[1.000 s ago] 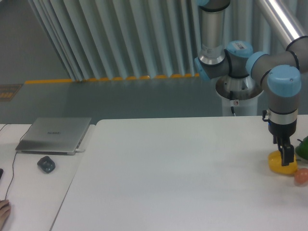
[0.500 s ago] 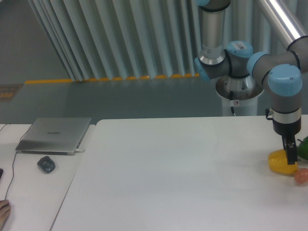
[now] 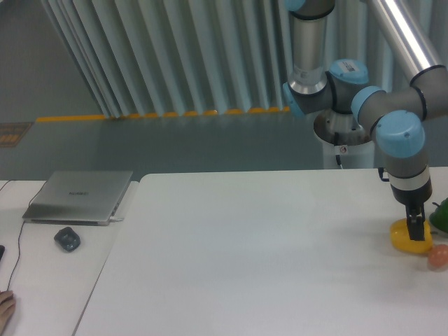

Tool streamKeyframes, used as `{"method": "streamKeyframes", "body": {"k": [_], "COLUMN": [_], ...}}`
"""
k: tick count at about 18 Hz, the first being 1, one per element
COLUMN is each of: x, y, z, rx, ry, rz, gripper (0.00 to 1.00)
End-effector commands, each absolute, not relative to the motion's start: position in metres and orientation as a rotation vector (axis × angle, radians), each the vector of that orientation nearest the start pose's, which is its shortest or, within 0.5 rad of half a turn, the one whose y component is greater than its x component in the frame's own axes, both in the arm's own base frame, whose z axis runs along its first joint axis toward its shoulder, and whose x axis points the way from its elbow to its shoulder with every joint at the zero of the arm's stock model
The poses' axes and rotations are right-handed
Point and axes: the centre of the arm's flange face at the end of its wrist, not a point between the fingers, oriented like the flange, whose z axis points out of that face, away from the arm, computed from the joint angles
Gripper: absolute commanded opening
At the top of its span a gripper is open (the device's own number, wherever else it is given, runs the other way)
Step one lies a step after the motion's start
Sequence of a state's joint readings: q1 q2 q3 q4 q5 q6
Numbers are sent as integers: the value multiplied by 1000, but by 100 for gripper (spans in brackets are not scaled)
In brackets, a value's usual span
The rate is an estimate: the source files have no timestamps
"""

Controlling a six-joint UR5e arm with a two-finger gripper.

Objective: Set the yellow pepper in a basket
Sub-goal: 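Close the gripper fingers on the yellow pepper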

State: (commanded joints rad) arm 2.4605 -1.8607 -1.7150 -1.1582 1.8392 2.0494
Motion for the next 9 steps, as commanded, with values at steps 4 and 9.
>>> {"method": "streamKeyframes", "body": {"k": [4,9], "x": [-380,-379], "y": [447,452], "z": [296,288], "rx": [-2854,-2858], "ry": [1876,1874], "rz": [-14,-14], "gripper": [100,100]}}
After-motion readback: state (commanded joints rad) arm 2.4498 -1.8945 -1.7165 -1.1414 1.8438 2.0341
